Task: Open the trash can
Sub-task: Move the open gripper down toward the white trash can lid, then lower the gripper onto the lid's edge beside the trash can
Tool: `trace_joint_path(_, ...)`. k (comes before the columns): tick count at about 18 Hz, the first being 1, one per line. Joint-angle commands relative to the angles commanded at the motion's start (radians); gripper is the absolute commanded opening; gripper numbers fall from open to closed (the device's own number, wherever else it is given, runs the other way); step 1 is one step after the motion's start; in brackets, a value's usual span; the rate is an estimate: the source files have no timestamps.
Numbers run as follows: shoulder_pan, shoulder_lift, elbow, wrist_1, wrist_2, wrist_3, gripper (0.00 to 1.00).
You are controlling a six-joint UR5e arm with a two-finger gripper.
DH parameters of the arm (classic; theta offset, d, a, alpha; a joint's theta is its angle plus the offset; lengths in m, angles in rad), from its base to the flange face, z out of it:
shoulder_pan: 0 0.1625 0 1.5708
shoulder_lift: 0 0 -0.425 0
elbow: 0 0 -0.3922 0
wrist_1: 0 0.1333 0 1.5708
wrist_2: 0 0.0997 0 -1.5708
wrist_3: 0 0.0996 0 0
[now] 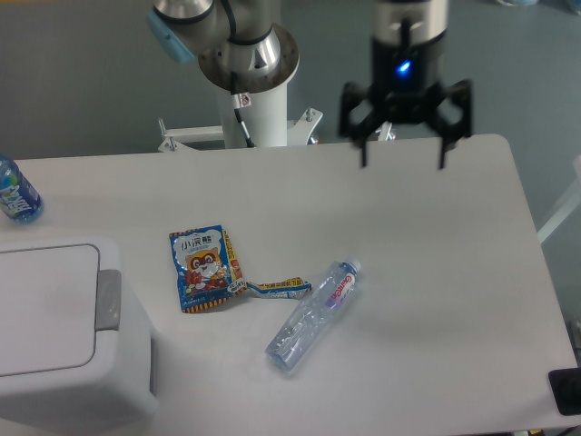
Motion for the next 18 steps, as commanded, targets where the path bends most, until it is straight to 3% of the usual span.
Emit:
trace_joint_path(2, -0.04, -0.015, 0.011, 0.008, -0.003, -0.089, 1.0)
trace_joint_path(5, -0.103, -0.048, 0.02, 0.084, -0.015, -0.238, 1.0)
trace_joint_path(9, -0.126, -0.072, 0.026, 0.138, -0.136, -0.408, 1.0)
trace_joint_path(14, -0.161, -0.083, 0.026, 0.141, -0.204, -0.471, 1.0)
trace_joint_path(18, -0.21, -0.117, 0.025, 0.19, -0.235, -0.506, 1.0)
